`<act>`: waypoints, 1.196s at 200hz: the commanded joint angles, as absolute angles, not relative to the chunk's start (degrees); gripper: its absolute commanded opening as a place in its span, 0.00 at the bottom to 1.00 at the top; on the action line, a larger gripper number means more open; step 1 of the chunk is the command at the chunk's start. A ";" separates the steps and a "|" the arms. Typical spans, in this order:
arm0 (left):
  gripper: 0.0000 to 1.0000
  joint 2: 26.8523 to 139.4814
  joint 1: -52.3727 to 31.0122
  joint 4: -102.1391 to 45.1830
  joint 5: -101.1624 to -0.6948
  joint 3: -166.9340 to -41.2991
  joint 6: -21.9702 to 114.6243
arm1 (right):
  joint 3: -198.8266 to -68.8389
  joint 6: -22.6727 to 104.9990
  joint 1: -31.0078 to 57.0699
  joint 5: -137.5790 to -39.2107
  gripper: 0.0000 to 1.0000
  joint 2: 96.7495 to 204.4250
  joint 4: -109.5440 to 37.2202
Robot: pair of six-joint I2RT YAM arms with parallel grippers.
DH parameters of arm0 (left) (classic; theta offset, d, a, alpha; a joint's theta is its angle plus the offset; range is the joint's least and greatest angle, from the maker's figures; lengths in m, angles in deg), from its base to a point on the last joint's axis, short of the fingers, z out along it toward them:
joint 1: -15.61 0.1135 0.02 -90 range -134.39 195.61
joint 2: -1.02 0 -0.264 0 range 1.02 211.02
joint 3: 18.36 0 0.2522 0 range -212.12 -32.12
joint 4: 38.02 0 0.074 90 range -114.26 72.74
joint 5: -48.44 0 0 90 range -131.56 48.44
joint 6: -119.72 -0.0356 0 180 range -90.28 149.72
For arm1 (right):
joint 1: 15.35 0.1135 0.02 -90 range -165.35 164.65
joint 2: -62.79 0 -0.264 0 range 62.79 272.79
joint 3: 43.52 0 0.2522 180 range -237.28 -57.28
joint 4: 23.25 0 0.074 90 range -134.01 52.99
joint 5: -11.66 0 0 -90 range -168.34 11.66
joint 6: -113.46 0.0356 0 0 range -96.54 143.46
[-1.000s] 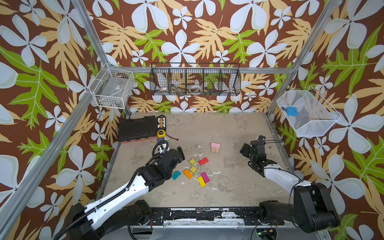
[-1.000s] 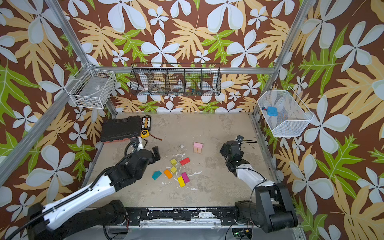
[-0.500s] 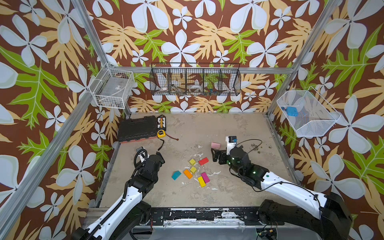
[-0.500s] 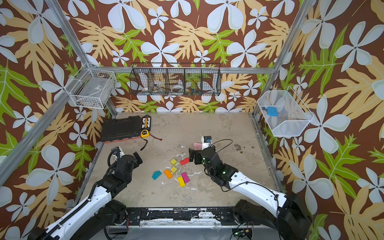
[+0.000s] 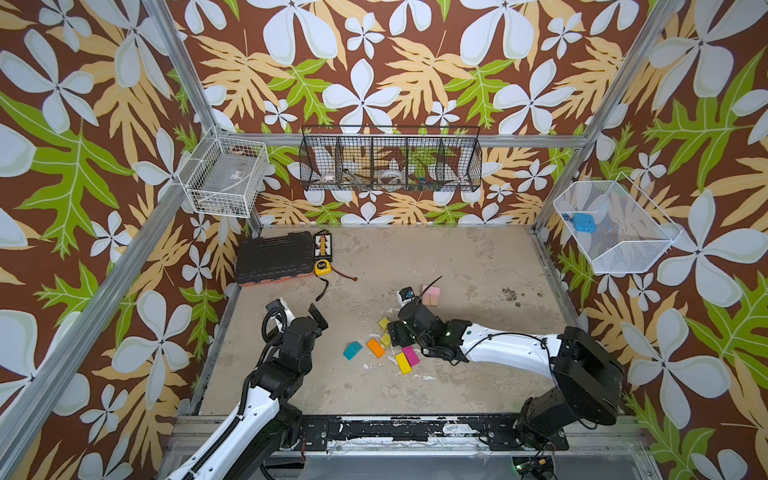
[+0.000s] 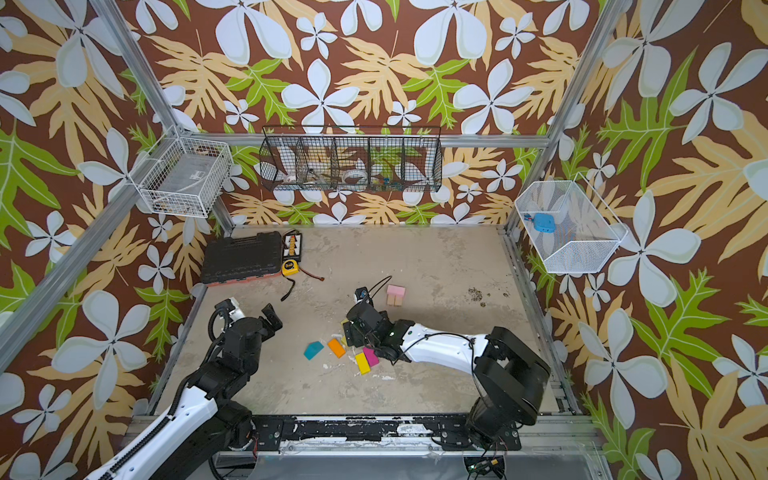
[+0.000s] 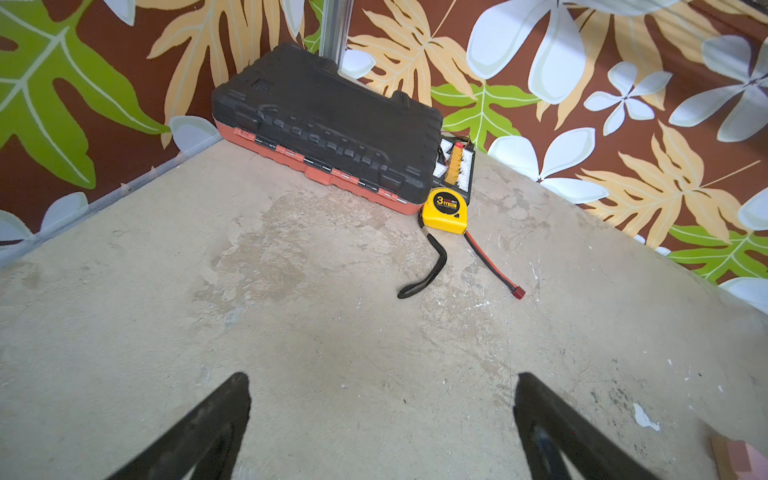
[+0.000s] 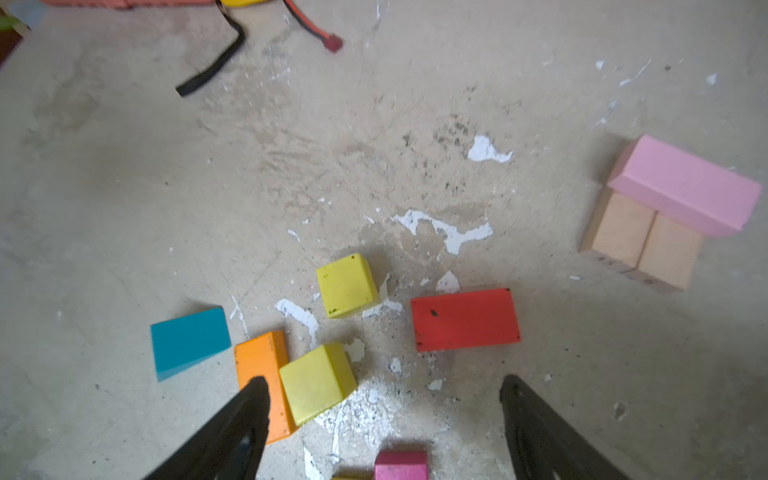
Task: Build the wood block tower
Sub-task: 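Lower the right gripper around the red block and close on it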
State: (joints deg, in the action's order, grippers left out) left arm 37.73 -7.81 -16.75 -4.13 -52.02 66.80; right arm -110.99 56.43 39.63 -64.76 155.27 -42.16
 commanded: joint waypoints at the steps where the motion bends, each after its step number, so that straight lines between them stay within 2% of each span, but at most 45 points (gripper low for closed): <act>1: 1.00 36.88 -7.68 -17.59 -3.50 -51.72 67.41 | -112.97 56.23 39.75 -65.18 0.87 157.97 -44.45; 45: 1.00 37.24 -7.68 -17.59 -3.48 -51.87 67.48 | -114.87 56.06 38.05 -60.01 0.88 160.39 -48.35; 72: 1.00 38.11 -7.68 -17.60 -3.67 -52.15 67.47 | -112.19 55.24 35.15 -62.67 0.89 159.64 -45.93; 91: 1.00 38.16 -7.68 -17.67 -3.76 -52.16 67.51 | -110.94 52.11 33.59 -68.32 0.92 159.97 -42.85; 102: 1.00 38.28 -7.68 -17.75 -3.68 -52.14 67.51 | -111.20 51.58 33.24 -69.12 0.95 160.46 -42.73; 124: 1.00 38.78 -7.68 -17.75 -3.68 -52.32 67.51 | -112.01 50.73 32.64 -70.43 0.95 162.19 -42.39; 176: 1.00 38.55 -7.68 -17.76 -3.84 -52.16 67.55 | -114.41 50.36 31.49 -68.30 0.91 165.99 -44.24; 239: 1.00 38.99 -7.68 -18.02 -4.12 -52.32 67.34 | -116.52 50.18 31.41 -67.63 0.78 168.25 -45.55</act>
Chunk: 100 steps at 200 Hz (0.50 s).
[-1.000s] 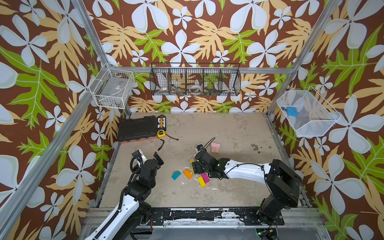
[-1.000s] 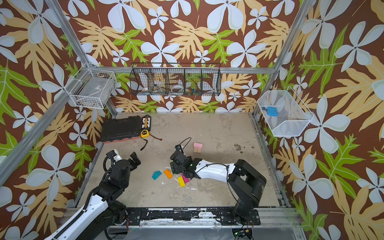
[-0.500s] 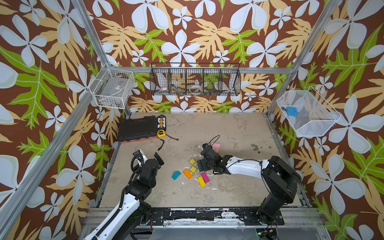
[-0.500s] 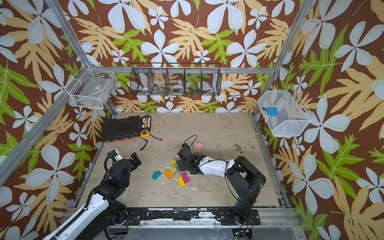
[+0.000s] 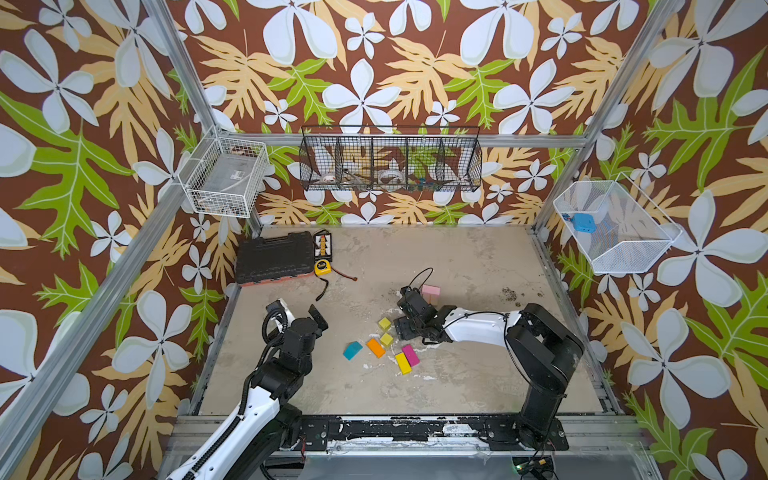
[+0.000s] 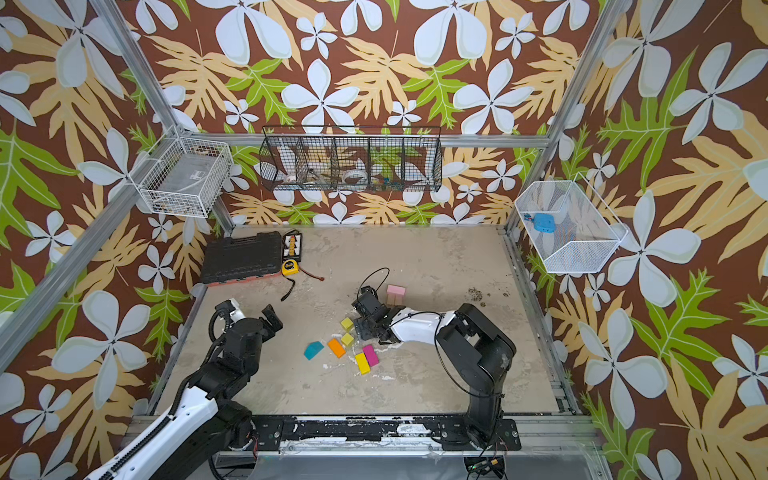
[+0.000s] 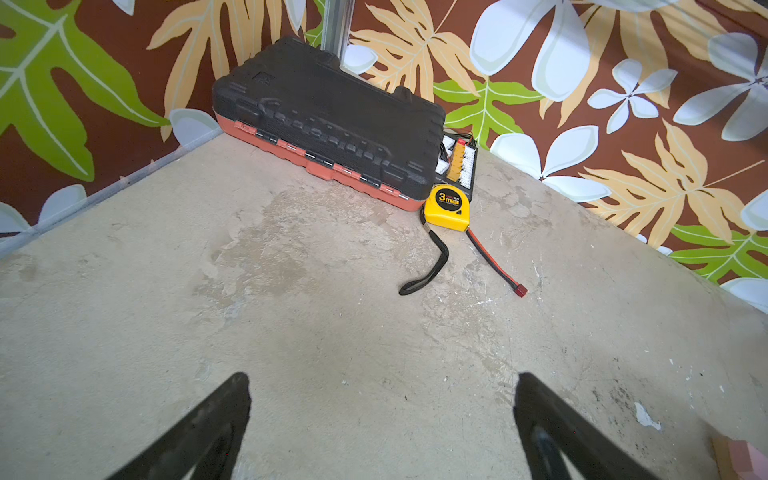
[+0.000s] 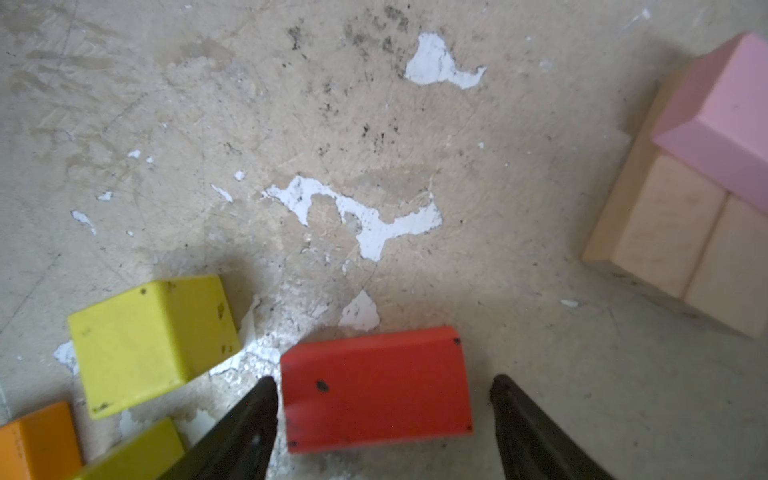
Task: Build the wood block tower
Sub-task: 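Lower the right gripper around the red block and close on it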
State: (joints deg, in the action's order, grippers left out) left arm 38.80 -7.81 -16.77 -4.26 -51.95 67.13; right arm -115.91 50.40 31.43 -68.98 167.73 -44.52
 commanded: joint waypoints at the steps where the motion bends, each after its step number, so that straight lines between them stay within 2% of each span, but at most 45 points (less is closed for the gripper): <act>1: 1.00 39.03 -7.68 -18.02 -4.16 -52.33 67.34 | -116.52 50.18 31.41 -67.62 0.78 168.21 -45.54; 44: 1.00 38.91 -7.68 -18.11 -4.24 -52.24 67.25 | -117.29 49.98 31.46 -68.05 0.74 169.32 -45.82; 100: 1.00 39.26 -7.68 -18.28 -4.58 -52.33 67.16 | -117.34 50.58 31.41 -67.89 0.59 169.30 -46.42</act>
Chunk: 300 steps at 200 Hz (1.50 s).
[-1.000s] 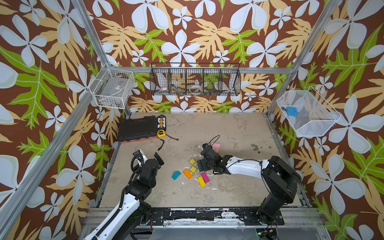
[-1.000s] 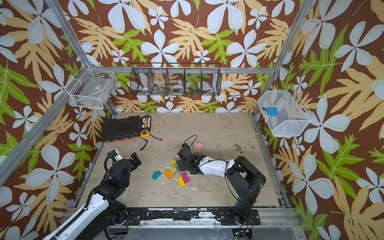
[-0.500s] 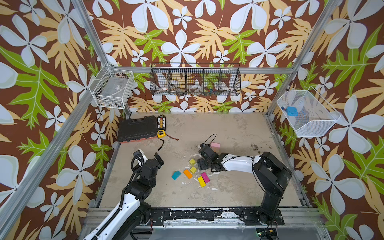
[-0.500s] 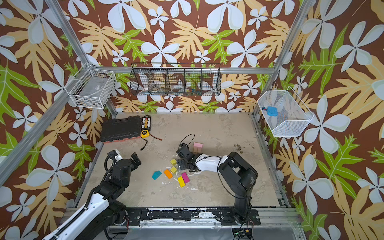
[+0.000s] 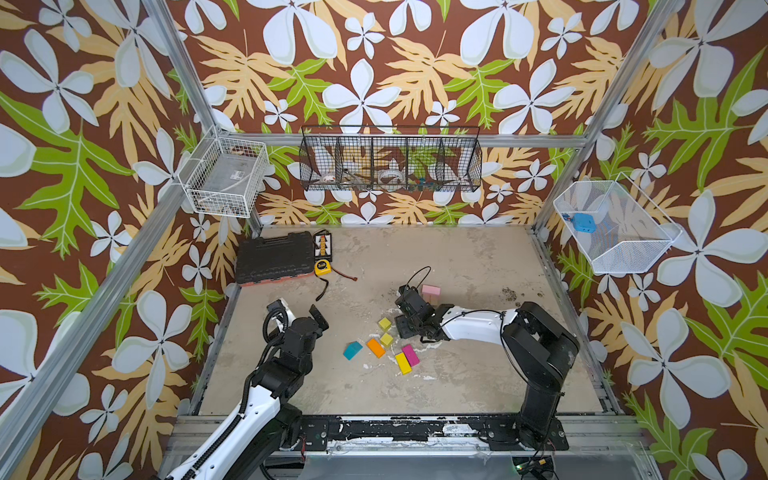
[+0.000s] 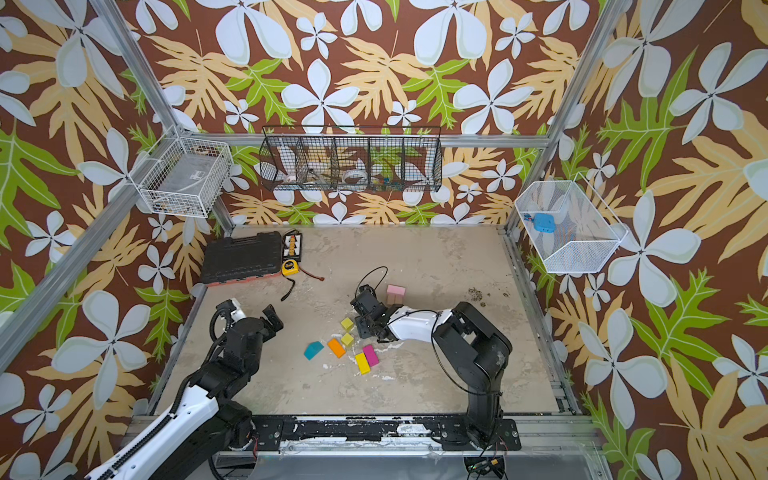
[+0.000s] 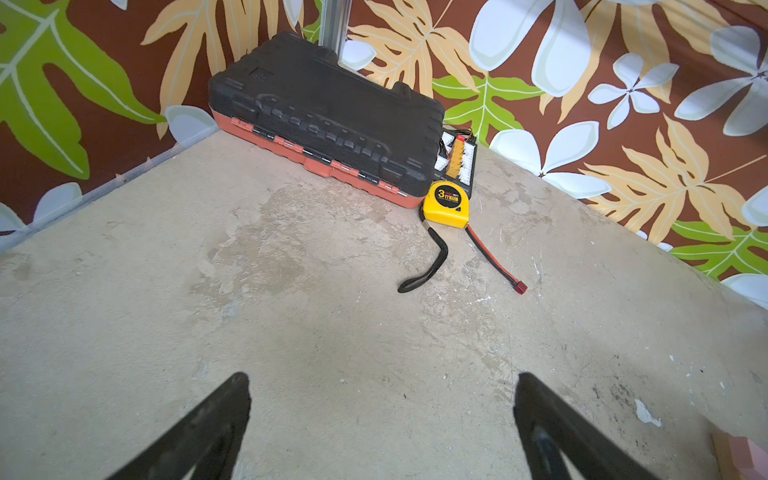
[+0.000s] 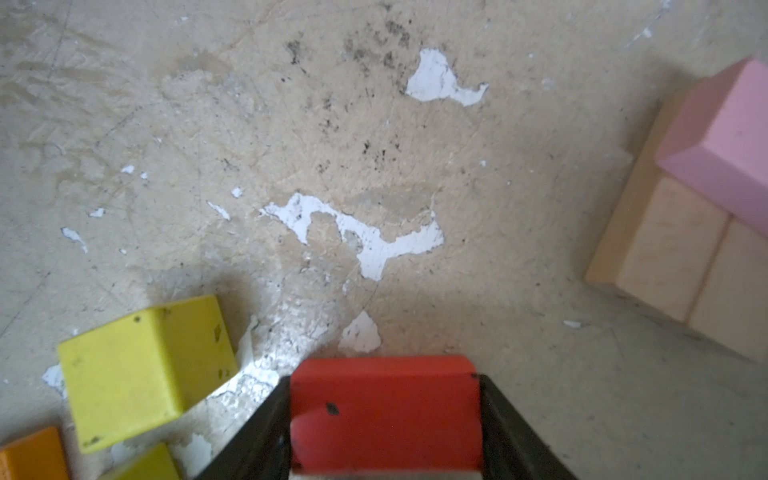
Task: Build the wood block tower
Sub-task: 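Lower the right gripper around the red block and close on it, then lift the red block with the right gripper and carry it over the tower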
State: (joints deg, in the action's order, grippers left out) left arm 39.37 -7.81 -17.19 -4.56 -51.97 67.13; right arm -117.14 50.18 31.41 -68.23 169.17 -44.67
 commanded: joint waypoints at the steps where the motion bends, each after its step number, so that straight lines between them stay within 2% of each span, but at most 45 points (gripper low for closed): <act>1: 1.00 39.26 -7.68 -18.28 -4.57 -52.33 67.16 | -117.37 50.60 31.41 -67.80 0.59 169.30 -46.46; 13: 1.00 39.39 -7.68 -18.37 -4.64 -52.33 67.16 | -117.54 50.92 31.42 -67.80 0.55 169.27 -47.11; 90: 1.00 40.51 -7.68 -18.47 -4.56 -52.59 67.16 | -116.24 54.38 31.48 -64.85 0.45 163.91 -47.67; 181: 1.00 39.02 -7.68 -18.19 -5.13 -52.25 67.16 | -105.76 62.37 30.64 -55.46 0.37 145.33 -47.20; 218: 1.00 35.59 -7.68 -19.92 -8.63 -50.90 64.90 | -102.46 63.72 25.57 -56.85 0.35 140.23 -48.20; 276: 1.00 30.44 -7.68 -28.83 -22.46 -46.33 58.41 | -102.76 62.50 19.19 -61.45 0.35 141.97 -48.61; 300: 1.00 29.70 -7.68 -28.59 -22.49 -46.24 58.40 | -104.94 61.69 19.17 -63.16 0.34 145.03 -48.65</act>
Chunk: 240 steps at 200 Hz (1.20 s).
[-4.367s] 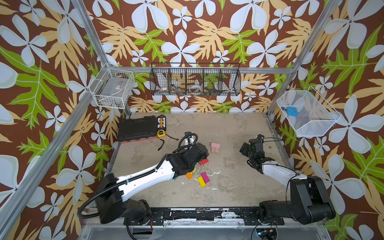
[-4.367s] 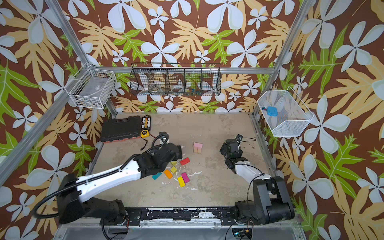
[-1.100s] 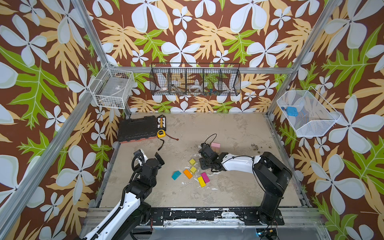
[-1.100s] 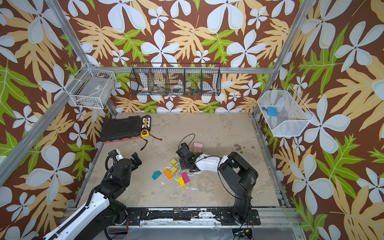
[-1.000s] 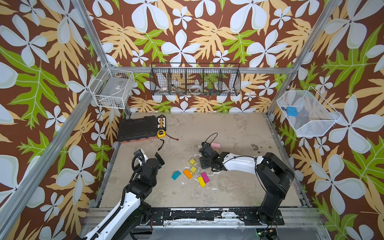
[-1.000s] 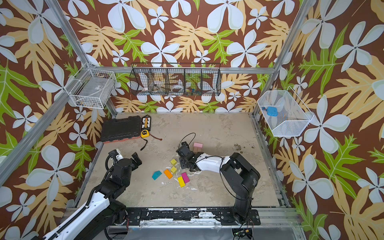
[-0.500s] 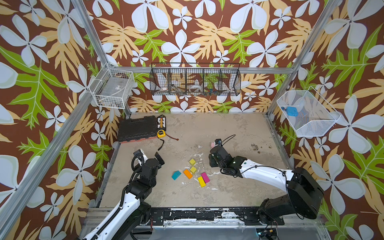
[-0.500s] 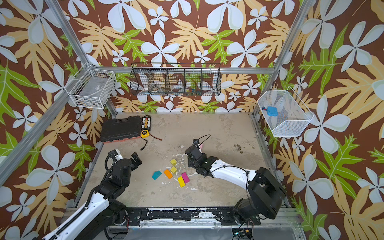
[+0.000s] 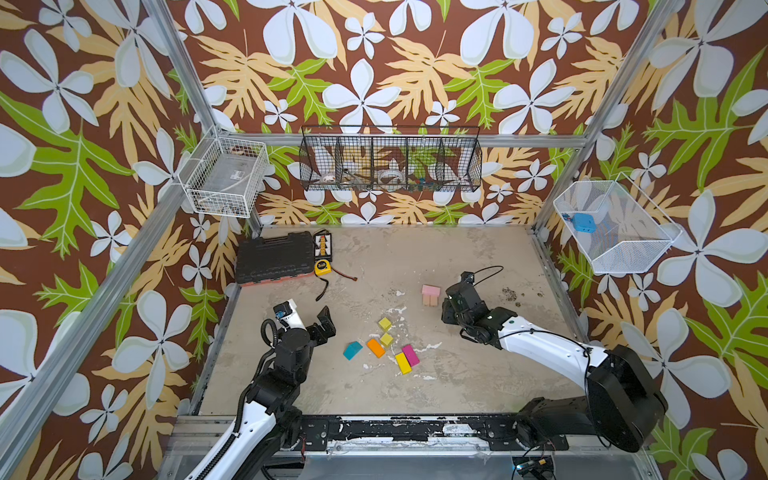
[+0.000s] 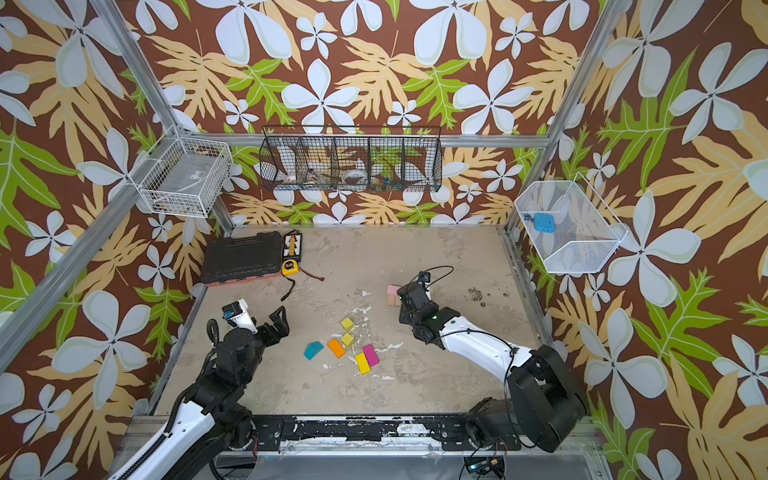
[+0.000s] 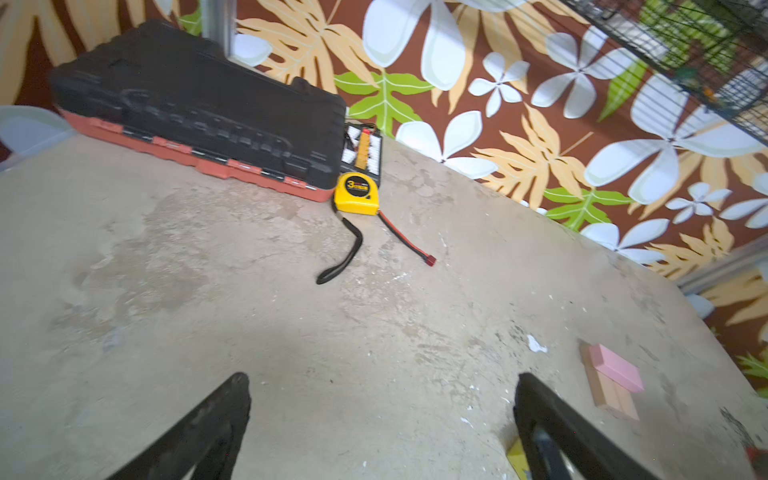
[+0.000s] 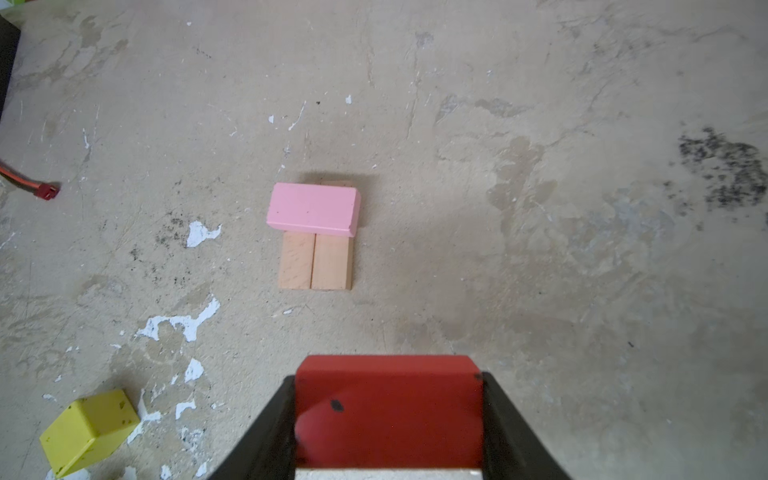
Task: Build the wood block tower
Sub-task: 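Lift the red block with the right gripper and carry it over the tower, then lower the red block onto the pink block atop the bars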
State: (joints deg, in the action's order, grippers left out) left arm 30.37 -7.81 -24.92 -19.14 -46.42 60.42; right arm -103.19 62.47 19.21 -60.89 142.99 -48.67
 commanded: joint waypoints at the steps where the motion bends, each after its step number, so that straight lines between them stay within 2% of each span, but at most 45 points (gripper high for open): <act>1: 1.00 29.69 -7.68 -28.58 -22.49 -46.26 58.38 | -105.06 61.69 19.18 -63.19 0.34 145.17 -48.68; 123: 1.00 32.16 -7.68 -28.75 -21.34 -46.62 59.10 | -117.22 60.47 19.19 -64.70 0.35 161.72 -49.84; 240: 1.00 33.23 -7.68 -28.83 -21.18 -46.91 59.18 | -123.03 60.47 19.19 -62.79 0.35 169.81 -51.50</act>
